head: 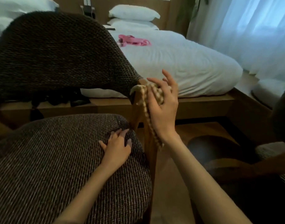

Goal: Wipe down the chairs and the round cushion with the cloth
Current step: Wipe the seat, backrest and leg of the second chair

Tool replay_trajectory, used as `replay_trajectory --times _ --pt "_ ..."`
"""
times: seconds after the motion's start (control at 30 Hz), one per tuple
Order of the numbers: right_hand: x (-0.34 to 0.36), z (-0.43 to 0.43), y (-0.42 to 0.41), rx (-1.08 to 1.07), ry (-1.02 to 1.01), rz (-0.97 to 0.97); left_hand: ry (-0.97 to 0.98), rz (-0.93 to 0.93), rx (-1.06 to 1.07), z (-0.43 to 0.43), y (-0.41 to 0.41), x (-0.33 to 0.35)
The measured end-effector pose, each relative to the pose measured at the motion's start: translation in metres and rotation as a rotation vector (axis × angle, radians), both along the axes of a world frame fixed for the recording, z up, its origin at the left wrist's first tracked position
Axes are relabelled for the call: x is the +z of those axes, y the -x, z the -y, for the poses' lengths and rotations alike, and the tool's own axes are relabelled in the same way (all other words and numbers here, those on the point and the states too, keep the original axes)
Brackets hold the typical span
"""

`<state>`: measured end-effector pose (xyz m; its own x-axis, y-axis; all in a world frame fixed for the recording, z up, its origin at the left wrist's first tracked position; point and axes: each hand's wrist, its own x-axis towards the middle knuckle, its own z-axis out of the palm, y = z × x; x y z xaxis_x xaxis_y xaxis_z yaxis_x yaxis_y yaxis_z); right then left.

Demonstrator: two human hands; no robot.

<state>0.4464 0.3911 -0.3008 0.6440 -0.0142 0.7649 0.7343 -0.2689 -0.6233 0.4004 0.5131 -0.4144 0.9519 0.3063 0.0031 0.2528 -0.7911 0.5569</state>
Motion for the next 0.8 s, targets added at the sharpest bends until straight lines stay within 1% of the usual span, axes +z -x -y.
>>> replay_trajectory --times 0.07,0.17,0.2,0.27,0.33,0.37,0.4,0.47,0.57,0.67,0.8 --pt "0.023 0.002 -0.019 0.11 0.119 -0.155 0.02 0.003 0.012 0.0 -0.005 -0.001" --pt "0.047 0.002 -0.048 0.211 0.476 -0.331 0.048 0.031 0.035 -0.002 -0.015 0.0" --pt "0.052 -0.002 -0.055 0.193 0.572 -0.37 0.05 0.042 0.039 -0.002 -0.018 0.0" --pt "0.06 -0.012 -0.062 0.082 0.669 -0.362 0.037 0.066 0.051 -0.001 -0.021 -0.002" --pt "0.063 -0.019 -0.058 -0.073 0.712 -0.256 0.013 0.101 0.062 -0.001 -0.021 -0.007" --pt "0.061 -0.018 -0.053 -0.121 0.737 -0.211 0.004 0.119 0.066 -0.002 -0.02 -0.01" --pt "0.058 -0.014 -0.047 -0.124 0.766 -0.195 0.006 0.141 0.069 -0.003 -0.019 -0.012" --pt "0.046 -0.005 -0.034 -0.025 0.822 -0.248 0.025 0.182 0.071 -0.003 -0.018 -0.016" --pt "0.034 0.005 -0.029 0.105 0.848 -0.354 0.016 0.207 0.079 -0.002 -0.019 -0.019" --pt "0.044 -0.005 -0.052 0.183 0.898 -0.493 -0.04 0.181 0.064 -0.002 -0.021 -0.018" --pt "0.056 -0.035 -0.095 0.221 0.878 -0.614 -0.065 0.154 0.058 -0.007 -0.024 -0.018"
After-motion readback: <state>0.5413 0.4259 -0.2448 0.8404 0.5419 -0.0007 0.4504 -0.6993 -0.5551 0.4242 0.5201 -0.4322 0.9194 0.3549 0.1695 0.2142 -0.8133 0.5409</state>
